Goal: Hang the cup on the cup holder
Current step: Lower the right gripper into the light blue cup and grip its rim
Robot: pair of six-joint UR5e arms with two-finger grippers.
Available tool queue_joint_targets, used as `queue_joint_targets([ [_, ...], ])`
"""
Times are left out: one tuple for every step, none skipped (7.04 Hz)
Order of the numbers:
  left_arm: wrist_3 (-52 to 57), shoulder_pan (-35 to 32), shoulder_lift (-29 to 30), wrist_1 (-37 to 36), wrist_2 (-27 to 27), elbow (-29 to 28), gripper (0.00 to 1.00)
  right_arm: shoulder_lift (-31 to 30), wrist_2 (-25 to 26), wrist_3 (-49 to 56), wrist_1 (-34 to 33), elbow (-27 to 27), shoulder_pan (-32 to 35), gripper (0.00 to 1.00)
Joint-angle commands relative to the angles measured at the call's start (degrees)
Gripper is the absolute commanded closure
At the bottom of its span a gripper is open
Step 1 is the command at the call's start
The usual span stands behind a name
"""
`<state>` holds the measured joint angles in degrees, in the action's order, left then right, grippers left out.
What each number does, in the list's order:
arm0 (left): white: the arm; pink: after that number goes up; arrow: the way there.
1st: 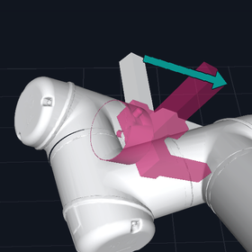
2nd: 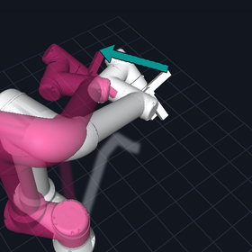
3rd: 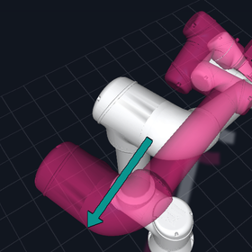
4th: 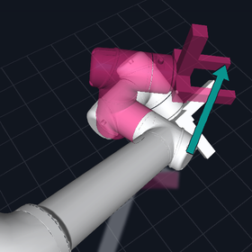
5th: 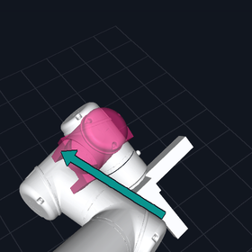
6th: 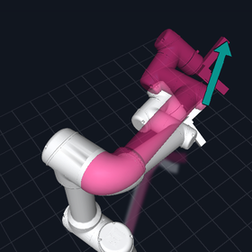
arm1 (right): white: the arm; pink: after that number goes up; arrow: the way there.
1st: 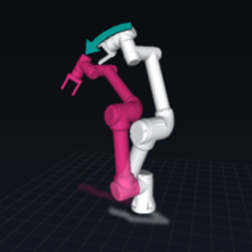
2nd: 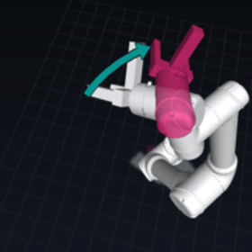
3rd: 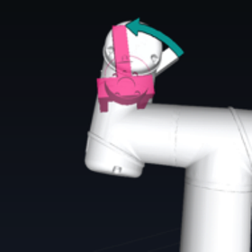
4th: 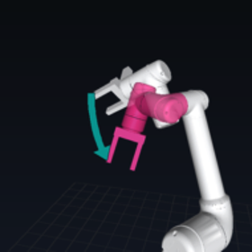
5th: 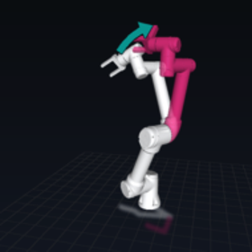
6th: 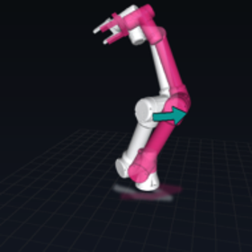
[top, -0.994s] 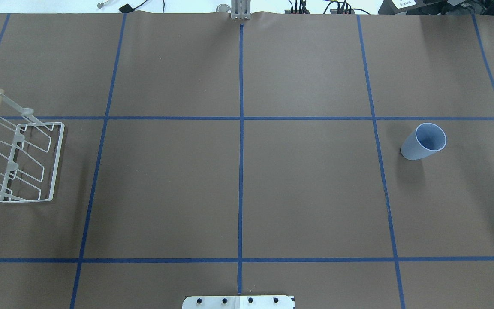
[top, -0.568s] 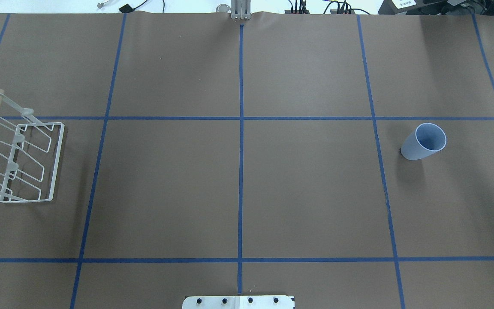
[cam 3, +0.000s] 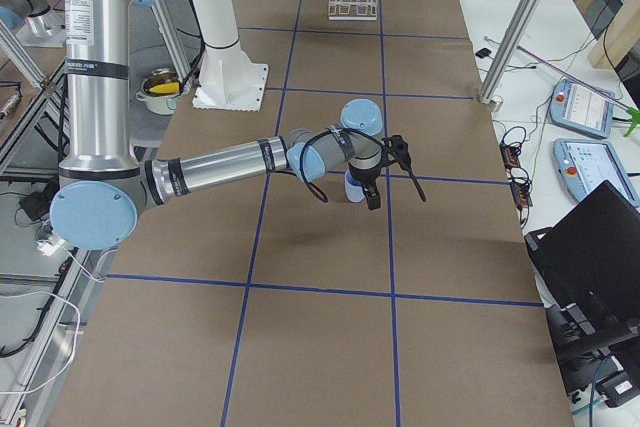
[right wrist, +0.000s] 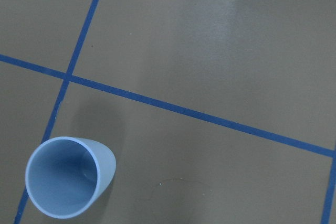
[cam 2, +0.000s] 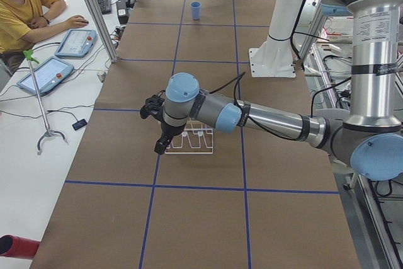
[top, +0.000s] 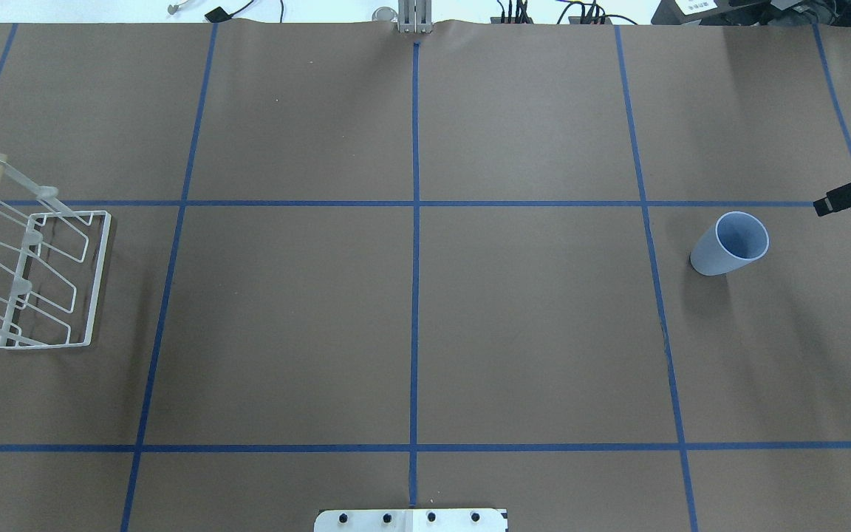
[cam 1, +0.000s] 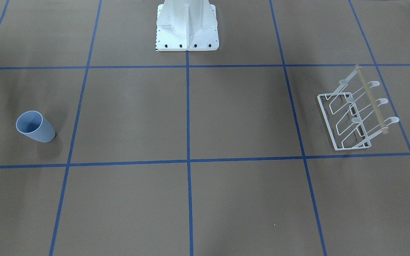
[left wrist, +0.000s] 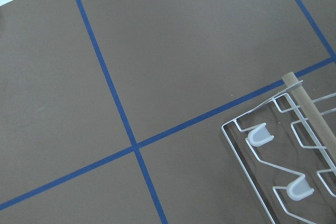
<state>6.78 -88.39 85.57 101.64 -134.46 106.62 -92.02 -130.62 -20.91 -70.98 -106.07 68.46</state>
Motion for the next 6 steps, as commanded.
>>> queue_joint_targets([
  [0.0, 0.0, -0.1, 0.4, 0.0, 0.1, 0.01, 1.1, 2.0, -2.3, 1.4, 1.6, -4.3, 0.02],
  [0.0, 0.0, -0.2, 0.4, 0.0, 0.1, 0.01, 3.0, 2.7, -2.3, 1.4, 3.6, -5.0, 0.02],
  [0.0, 0.0, -0.1, 0.4, 0.0, 0.0, 0.01, 3.8, 2.7, -2.2, 1.5, 5.0, -6.0, 0.02],
  [0.0, 0.1, -0.1, 0.4, 0.0, 0.0, 0.01, 4.0, 2.7, -2.2, 1.5, 5.0, -6.9, 0.02],
  [0.0, 0.1, -0.1, 0.4, 0.0, -0.1, 0.01, 4.2, 2.9, -2.2, 1.5, 5.3, -8.2, 0.08],
  [0.0, 0.1, -0.1, 0.4, 0.0, -0.2, 0.01, 4.2, 2.9, -2.2, 1.4, 5.6, -8.9, 0.26],
])
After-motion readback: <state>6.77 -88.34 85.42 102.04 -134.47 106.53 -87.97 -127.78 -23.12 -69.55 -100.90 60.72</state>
